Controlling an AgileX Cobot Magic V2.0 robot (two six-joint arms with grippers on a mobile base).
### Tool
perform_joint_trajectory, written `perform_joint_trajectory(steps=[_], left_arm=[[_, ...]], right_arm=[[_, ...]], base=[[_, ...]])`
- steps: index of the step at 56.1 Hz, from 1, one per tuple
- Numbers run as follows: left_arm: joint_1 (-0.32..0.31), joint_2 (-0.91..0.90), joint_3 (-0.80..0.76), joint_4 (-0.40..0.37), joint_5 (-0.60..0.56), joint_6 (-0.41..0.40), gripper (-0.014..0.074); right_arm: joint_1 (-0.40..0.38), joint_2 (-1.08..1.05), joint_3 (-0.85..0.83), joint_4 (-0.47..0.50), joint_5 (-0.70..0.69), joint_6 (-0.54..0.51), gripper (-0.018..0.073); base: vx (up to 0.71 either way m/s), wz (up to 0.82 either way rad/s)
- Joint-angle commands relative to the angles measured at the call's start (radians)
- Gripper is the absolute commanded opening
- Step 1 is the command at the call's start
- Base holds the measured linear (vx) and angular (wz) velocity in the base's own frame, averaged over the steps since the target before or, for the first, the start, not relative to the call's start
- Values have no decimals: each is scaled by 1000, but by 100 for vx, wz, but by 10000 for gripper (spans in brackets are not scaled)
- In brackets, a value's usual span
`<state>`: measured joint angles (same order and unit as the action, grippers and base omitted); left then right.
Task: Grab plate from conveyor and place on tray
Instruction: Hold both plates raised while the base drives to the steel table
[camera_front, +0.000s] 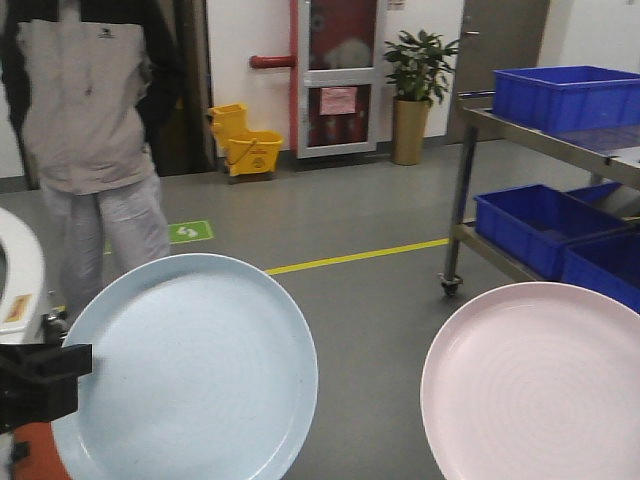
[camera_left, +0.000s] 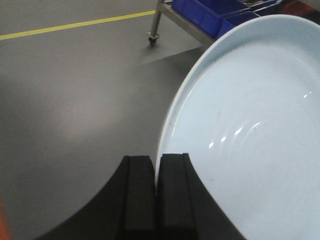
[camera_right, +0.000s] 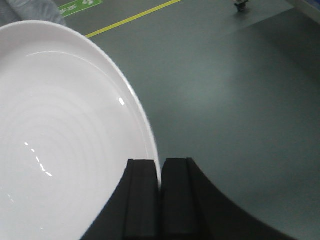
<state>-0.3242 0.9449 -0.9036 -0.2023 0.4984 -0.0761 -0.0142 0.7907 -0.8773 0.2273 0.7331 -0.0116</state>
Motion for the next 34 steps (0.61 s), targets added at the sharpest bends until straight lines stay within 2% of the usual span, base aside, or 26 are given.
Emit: perform_joint_trajectory(steps=[1, 19, 34], left_arm=[[-4, -15, -30, -15, -80, -11, -6], [-4, -15, -30, -15, -81, -11, -6], [-4, -15, -30, -15, -81, -11, -6]], right_arm=[[-4, -6, -31, 8, -80, -3, -10], [-4, -6, -31, 8, -80, -3, -10], [-4, -6, -31, 9, -78, -3, -10]], base=[[17, -66], [27, -56], [37, -23]])
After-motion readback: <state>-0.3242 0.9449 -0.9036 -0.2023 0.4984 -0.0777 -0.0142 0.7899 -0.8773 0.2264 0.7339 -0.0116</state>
